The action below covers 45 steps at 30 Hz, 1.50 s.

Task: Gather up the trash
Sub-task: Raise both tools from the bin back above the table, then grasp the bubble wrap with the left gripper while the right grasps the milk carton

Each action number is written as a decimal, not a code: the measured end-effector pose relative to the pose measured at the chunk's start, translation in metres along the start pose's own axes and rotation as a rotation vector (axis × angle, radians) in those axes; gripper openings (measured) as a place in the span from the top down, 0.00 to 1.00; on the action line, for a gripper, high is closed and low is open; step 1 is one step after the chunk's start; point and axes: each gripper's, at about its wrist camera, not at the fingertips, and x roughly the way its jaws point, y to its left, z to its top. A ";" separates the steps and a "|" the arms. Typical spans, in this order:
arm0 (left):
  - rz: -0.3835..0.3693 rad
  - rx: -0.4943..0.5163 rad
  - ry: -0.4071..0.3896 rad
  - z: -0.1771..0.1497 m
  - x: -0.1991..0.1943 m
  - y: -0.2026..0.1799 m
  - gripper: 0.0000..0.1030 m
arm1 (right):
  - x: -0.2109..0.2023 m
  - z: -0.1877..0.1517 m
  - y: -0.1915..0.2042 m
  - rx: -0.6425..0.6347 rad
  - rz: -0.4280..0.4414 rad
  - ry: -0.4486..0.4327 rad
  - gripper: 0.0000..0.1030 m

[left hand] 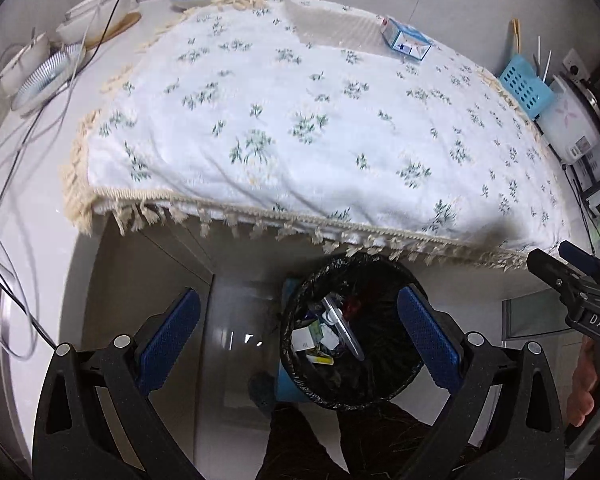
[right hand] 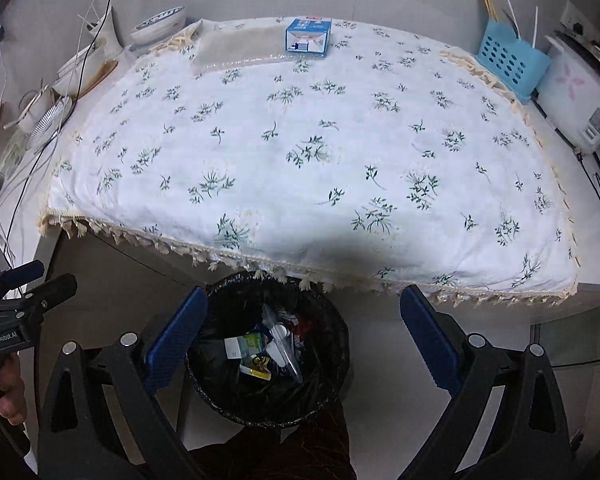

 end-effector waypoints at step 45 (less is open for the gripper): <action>0.090 -0.057 -0.037 0.280 0.076 -0.029 0.06 | 0.168 0.322 -0.026 0.023 0.047 0.079 0.10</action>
